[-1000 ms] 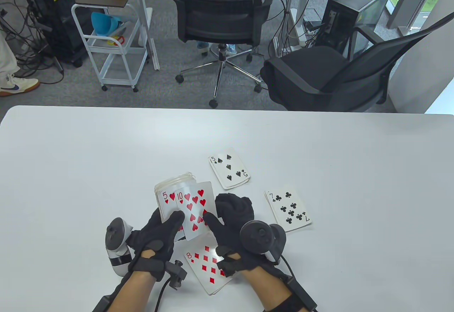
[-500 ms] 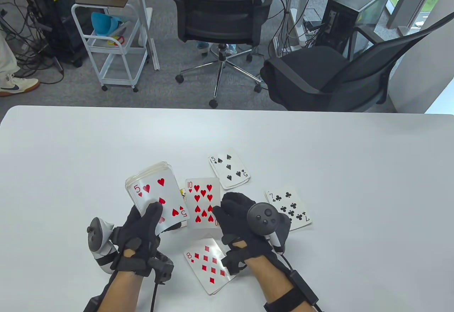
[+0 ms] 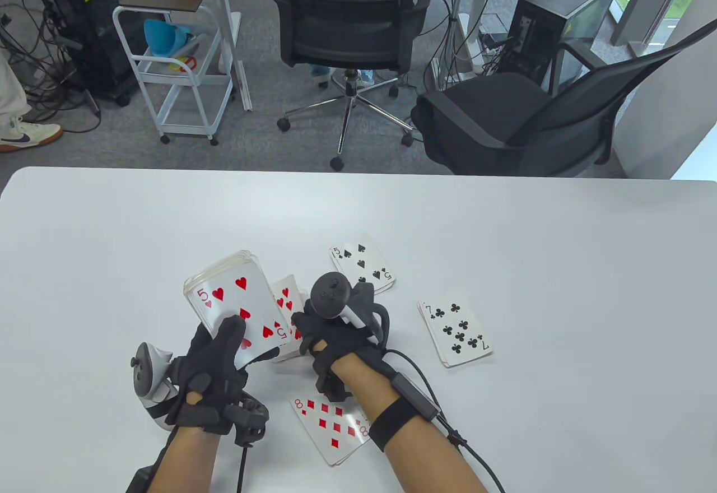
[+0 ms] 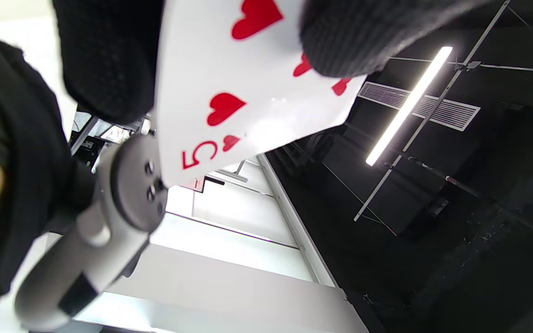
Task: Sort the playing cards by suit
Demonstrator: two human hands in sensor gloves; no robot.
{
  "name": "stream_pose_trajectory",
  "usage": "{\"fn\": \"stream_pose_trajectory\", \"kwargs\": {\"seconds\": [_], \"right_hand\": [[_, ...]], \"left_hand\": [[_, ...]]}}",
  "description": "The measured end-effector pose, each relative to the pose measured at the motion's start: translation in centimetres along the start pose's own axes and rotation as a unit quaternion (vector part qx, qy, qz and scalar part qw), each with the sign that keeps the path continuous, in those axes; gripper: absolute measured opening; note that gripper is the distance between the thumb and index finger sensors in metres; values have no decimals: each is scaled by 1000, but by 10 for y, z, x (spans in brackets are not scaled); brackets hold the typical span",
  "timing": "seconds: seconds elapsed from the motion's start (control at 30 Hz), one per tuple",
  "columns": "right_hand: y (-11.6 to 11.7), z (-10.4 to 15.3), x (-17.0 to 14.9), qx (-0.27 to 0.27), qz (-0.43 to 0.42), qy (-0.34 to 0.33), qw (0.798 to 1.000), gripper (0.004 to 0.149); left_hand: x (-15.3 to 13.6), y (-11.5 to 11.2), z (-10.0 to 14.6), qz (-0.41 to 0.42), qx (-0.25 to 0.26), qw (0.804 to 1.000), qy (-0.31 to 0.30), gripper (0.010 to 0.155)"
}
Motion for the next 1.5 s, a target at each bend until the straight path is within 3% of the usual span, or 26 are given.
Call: {"fn": "stream_pose_trajectory", "kwargs": {"seconds": [0.17, 0.27, 0.43, 0.57, 0.77, 0.93, 1.2, 1.5], "right_hand": [[18, -9, 16, -36, 155, 8, 987, 40], [22, -10, 17, -44, 193, 14, 980, 40], [5, 1, 5, -56, 129, 3, 990, 41], [-25, 27, -20, -91, 55, -23, 994, 40], [-53, 69, -62, -155, -98, -79, 980, 41], [-54, 92, -74, -244, -129, -134, 952, 40], [-59, 116, -69, -268, -190, -184, 927, 42], [-50, 126, -50, -255, -195, -225, 920, 53]], "left_hand": [[0, -1, 0, -1, -3, 1000, 3, 58], [-1, -2, 0, -2, -5, 1000, 4, 58], [-4, -3, 1, -4, -7, 1000, 7, 58], [-6, -4, 1, -9, -9, 1000, 10, 58], [-16, -12, 1, -25, -19, 999, 24, 57], [-29, -17, 3, -52, -25, 997, 51, 58], [-47, -15, 3, -81, -23, 993, 82, 58], [-55, -22, 6, -108, -41, 989, 94, 58]]}}
Point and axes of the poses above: the tracker on the back of each hand, its own x axis roughly to the thumb side, its own z axis roughly from the fingertips to the wrist, y = z × x, the point moved 3 cm from there along -z, roughly from the wrist to the fingertips, and after that the axes turned 4 degrees about x, right-handed, at the moved point
